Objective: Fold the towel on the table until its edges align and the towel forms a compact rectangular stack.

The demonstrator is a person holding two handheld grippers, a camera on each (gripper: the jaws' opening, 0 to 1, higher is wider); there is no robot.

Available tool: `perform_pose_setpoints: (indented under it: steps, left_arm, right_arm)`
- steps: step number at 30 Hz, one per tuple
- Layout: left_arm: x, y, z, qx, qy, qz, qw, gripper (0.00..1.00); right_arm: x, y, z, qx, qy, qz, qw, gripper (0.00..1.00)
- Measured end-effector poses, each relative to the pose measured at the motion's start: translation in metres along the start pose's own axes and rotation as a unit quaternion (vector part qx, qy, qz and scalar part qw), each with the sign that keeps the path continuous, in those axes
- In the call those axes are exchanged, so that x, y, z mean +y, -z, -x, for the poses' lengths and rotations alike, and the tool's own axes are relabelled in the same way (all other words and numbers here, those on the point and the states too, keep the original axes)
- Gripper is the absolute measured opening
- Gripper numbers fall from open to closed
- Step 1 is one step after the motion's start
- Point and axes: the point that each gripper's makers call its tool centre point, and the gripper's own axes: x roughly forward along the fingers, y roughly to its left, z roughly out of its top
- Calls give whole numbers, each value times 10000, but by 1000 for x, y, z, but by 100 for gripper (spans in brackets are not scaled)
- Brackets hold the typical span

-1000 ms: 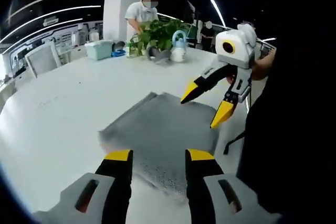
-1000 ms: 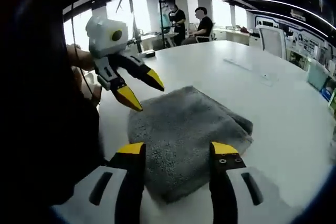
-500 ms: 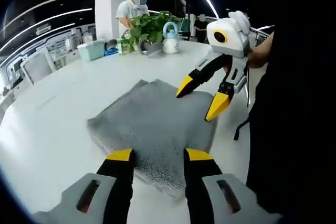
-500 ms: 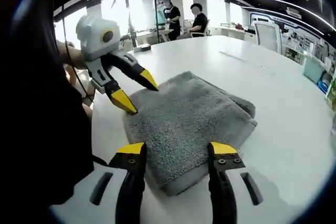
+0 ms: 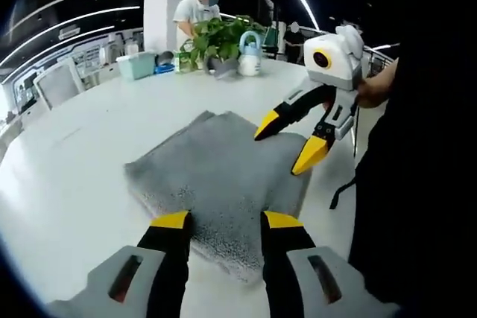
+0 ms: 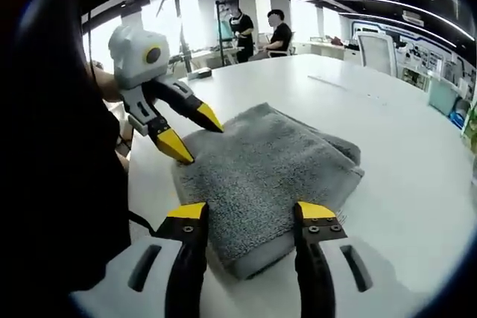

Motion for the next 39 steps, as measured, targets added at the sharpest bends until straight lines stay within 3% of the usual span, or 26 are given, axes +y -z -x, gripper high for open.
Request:
perform_pose_setpoints:
  steps: [11, 24, 39]
  left_arm:
    - [13, -7, -9, -42, 93, 24, 9999, 39]
    - [49, -20, -26, -23, 271, -50, 9996, 38]
    - [85, -30, -38, -116, 189, -58, 9997, 38]
  right_arm:
    - [-17, -6, -6, 76, 18, 77, 9999, 44]
    - [-53, -20, -22, 116, -36, 27, 9999, 45]
    - [-84, -38, -42, -85, 103, -29, 9999, 43]
